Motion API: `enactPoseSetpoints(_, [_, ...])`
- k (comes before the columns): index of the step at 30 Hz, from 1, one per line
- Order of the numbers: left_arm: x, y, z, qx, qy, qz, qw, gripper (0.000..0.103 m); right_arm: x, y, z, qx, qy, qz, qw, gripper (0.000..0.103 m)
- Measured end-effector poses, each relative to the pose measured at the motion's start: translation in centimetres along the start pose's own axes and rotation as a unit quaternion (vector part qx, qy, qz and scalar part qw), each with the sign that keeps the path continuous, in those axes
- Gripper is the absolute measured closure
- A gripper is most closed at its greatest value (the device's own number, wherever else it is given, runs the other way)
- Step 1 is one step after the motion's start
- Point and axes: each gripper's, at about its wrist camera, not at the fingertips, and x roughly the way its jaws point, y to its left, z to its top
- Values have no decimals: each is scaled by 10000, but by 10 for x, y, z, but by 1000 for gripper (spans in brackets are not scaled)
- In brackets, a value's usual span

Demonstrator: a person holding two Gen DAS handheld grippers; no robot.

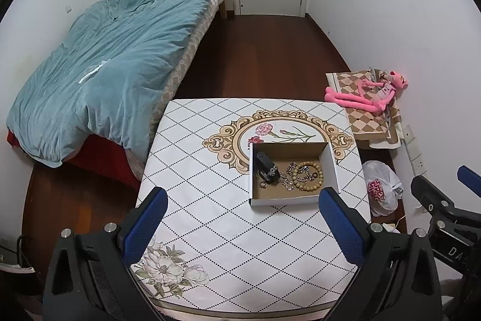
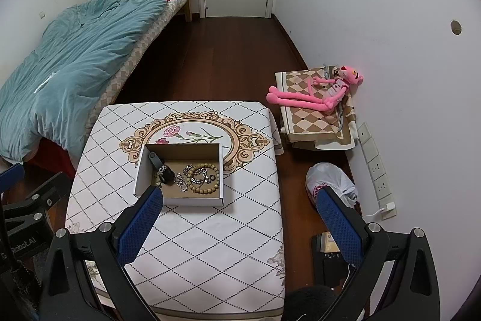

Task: Organize jewelry

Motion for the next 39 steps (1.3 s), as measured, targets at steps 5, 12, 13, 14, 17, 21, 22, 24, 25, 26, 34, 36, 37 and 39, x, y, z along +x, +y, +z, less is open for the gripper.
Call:
enactPoseSetpoints(5, [0, -1, -1, 19, 12, 6, 10000, 1, 0, -1, 1, -10, 6, 6, 10000, 0])
enactPoseSetpoints(12, [0, -1, -2, 24, -6, -2, 10000, 1, 0, -1, 1, -15, 27, -5, 10000, 0])
enactPoseSetpoints(13, [1, -1, -2, 26, 2, -7, 10000, 1, 0, -1, 0, -12, 38, 0, 10000, 0])
enactPoseSetpoints(14, [1, -1, -3, 28, 8, -6, 10000, 1, 0, -2, 0, -11, 43, -2, 10000, 0])
enactPoseSetpoints(17, [1, 0, -3, 41, 17, 0, 10000, 1, 1, -2, 0, -18, 52, 8, 10000, 0])
enactPoseSetpoints(21, [2, 1, -4, 64, 34, -38, 10000, 1, 2, -3, -1, -27, 70, 28, 10000, 0])
enactPoseSetpoints(22, [3, 1, -4, 73, 34, -41, 10000, 1, 3, -3, -1, -31, 72, 27, 10000, 0])
enactPoseSetpoints(24, [4, 2, -5, 88, 42, -51, 9999, 1, 5, -2, -1, -33, 74, 17, 10000, 0])
enactPoseSetpoints(25, [4, 2, -6, 91, 51, -56, 9999, 1, 5, -2, -2, -31, 80, 19, 10000, 0])
enactPoseSetpoints(26, [5, 2, -6, 94, 56, -61, 9999, 1, 6, -2, -2, -30, 83, 23, 10000, 0])
enactPoseSetpoints(34, [9, 3, -7, 86, 103, -58, 9999, 1, 8, -1, -3, -40, 78, 5, 10000, 0])
enactPoseSetpoints(36, [10, 3, -7, 84, 105, -53, 9999, 1, 9, -1, -3, -54, 68, -16, 10000, 0])
enactPoseSetpoints(37, [10, 3, -7, 92, 105, -57, 9999, 1, 9, 0, -3, -50, 72, -11, 10000, 0])
enactPoseSetpoints(39, [10, 3, -7, 90, 99, -55, 9999, 1, 9, -1, -3, -56, 68, -19, 10000, 0])
